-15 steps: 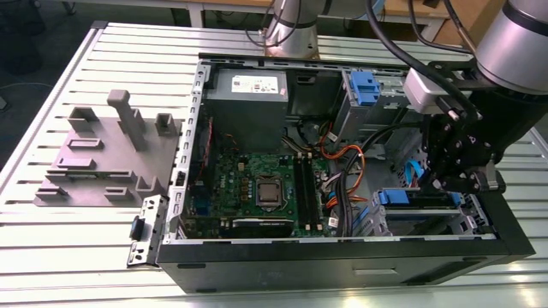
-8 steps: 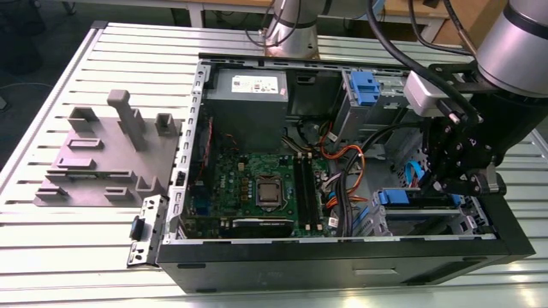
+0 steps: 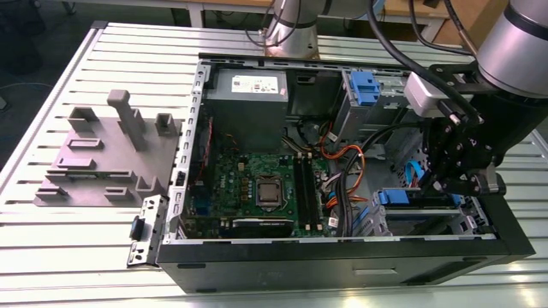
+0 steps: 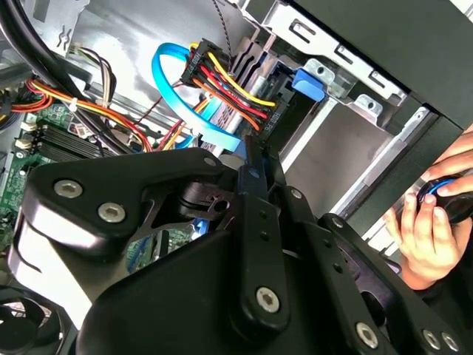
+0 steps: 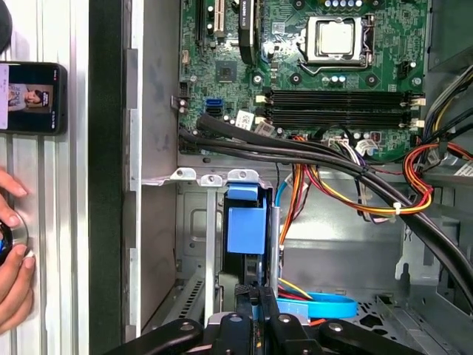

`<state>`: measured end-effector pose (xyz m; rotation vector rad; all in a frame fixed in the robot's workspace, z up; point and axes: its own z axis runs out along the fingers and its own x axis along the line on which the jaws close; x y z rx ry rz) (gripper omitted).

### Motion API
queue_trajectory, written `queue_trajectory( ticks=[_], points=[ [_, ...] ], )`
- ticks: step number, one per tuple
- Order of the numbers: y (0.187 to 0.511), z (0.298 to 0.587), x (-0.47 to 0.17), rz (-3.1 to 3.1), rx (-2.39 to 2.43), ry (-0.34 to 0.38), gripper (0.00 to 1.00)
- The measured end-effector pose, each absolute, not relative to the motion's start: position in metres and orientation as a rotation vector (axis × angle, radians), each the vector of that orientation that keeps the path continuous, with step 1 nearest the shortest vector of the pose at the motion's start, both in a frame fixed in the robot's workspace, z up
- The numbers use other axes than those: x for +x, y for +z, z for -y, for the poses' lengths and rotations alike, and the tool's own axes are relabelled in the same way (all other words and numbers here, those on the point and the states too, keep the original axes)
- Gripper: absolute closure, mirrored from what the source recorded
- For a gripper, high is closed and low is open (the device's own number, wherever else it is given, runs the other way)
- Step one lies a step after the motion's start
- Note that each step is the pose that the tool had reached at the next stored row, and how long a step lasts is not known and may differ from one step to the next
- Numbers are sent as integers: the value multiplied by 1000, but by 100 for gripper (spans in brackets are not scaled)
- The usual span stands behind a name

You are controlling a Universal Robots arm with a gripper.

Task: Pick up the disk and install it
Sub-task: 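Insert the second disk wire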

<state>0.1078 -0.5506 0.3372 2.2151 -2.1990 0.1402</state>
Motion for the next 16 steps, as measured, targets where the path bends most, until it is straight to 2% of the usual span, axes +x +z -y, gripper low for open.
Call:
queue_trajectory(
  ticks=[16],
  points=[
    [335, 551, 108, 2200, 2216, 139, 84]
  ],
)
